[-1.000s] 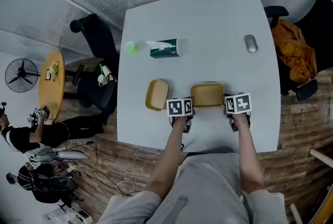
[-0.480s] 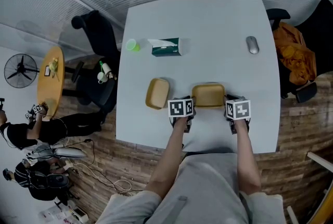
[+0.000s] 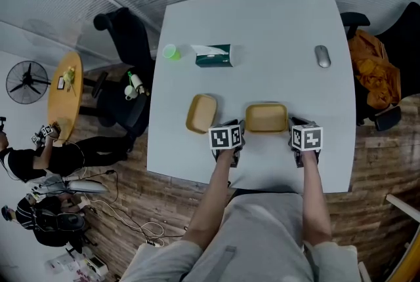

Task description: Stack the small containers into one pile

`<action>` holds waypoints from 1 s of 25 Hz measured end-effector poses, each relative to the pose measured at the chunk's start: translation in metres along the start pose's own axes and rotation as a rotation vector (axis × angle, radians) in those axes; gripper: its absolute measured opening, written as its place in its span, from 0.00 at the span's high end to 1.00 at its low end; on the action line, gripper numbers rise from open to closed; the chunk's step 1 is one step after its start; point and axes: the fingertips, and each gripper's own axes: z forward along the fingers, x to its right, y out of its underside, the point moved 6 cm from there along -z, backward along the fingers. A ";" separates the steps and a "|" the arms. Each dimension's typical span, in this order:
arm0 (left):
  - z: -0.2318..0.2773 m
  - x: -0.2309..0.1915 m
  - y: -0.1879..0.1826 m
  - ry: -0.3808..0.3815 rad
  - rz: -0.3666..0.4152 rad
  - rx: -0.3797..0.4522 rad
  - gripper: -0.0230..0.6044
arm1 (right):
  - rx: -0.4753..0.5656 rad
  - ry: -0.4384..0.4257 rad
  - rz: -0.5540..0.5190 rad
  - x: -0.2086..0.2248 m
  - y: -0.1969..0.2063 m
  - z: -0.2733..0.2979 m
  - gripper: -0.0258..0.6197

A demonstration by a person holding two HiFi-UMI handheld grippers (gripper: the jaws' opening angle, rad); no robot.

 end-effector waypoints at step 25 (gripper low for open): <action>-0.088 -0.126 0.054 -0.192 -0.298 0.164 0.81 | -0.023 -0.223 -0.404 -0.140 -0.081 0.047 0.89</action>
